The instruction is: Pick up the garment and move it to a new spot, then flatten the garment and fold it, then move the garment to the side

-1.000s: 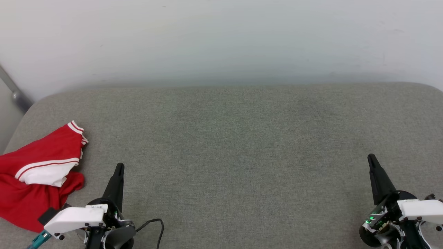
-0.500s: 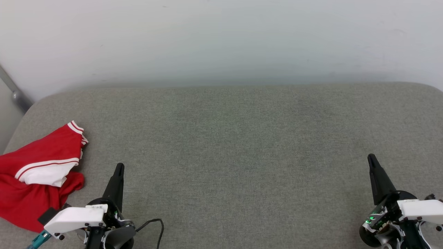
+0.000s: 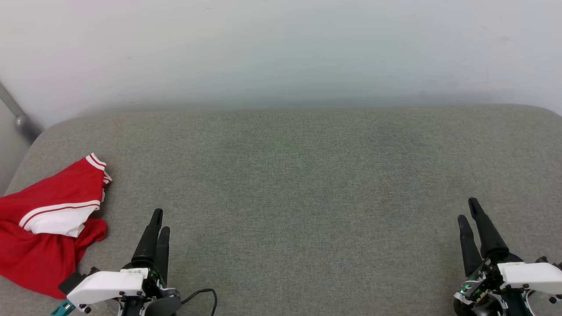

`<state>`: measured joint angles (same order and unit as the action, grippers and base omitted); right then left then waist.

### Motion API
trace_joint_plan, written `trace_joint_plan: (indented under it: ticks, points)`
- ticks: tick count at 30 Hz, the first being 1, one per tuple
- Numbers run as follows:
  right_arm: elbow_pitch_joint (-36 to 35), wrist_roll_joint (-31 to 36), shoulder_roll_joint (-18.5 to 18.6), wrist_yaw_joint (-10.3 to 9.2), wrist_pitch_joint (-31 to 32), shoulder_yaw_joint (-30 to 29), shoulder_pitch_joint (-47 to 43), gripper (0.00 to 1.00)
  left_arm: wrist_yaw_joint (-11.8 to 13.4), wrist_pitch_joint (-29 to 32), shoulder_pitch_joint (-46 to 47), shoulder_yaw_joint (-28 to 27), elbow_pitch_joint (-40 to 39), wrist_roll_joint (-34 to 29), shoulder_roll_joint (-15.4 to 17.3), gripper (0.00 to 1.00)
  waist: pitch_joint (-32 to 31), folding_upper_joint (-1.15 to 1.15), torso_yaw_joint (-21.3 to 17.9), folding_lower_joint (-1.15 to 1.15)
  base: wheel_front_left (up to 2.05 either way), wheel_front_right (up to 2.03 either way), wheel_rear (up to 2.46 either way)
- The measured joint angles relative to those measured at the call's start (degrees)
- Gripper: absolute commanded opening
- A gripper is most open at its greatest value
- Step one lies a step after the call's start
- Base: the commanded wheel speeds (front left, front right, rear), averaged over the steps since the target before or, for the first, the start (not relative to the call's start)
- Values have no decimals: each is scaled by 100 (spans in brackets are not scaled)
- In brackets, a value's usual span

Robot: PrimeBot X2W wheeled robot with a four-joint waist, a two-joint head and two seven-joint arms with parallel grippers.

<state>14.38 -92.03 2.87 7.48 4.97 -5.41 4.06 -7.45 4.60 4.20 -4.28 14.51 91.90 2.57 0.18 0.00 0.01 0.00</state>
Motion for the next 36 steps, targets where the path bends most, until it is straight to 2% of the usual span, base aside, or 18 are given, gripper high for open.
trace_joint_plan:
  ticks: [5,12,29,36]
  points:
    - [-102,182,15,0,-152,108,-2,100,0,-136,0,100,-112,-171,2,100,-1,0,1,0,0,0,0]
    - [-189,737,107,0,-353,242,-3,100,-1,-320,0,175,-298,-890,4,100,-6,0,10,0,0,0,0]
    - [-391,3518,148,1,-683,303,-2,100,86,-698,0,364,-460,-3415,7,100,-32,0,39,0,0,0,0]
    - [-533,4266,103,1,-755,357,-34,100,93,-837,0,422,-508,-4151,8,100,-44,0,53,0,0,0,0]
